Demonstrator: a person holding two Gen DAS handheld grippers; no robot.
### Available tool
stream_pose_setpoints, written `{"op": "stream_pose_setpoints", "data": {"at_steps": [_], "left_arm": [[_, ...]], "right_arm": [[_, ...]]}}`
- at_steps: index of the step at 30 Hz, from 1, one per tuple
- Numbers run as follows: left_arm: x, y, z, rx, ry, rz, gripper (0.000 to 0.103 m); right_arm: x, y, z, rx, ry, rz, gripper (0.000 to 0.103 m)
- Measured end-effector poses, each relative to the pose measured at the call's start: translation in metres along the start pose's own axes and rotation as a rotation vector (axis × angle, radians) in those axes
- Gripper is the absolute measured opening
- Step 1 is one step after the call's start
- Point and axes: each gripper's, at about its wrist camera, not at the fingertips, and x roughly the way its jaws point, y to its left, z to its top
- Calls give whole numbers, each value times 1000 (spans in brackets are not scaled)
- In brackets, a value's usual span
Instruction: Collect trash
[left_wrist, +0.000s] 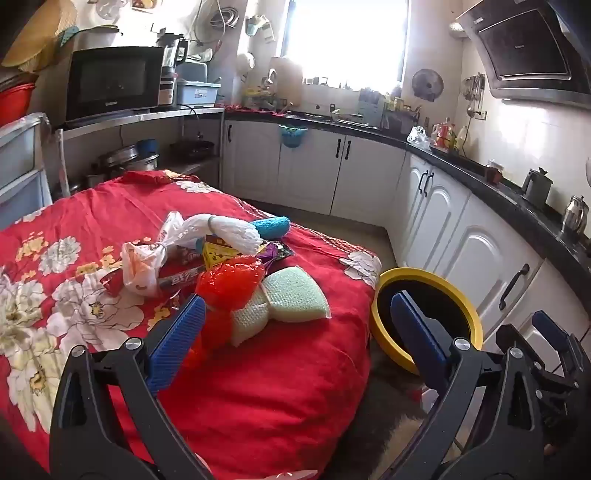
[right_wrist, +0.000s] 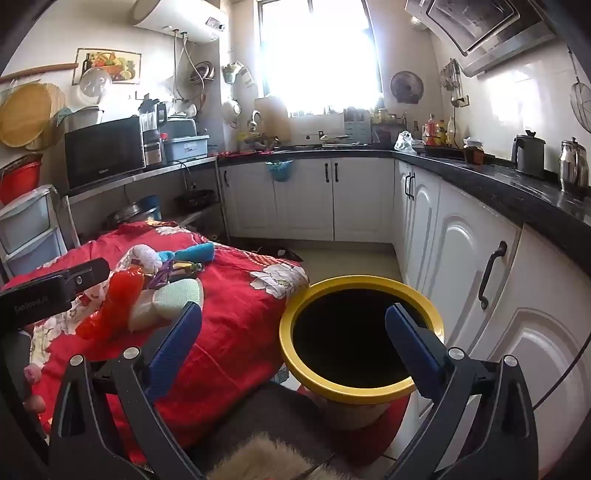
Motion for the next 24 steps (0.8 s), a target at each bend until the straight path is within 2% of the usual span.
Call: {"op": "stream_pose_setpoints", "data": {"at_steps": [24], "left_arm": [[-8, -7, 7, 19, -26, -3, 92]], "right_arm": [[-7, -1, 7, -1, -16, -9, 97]]}}
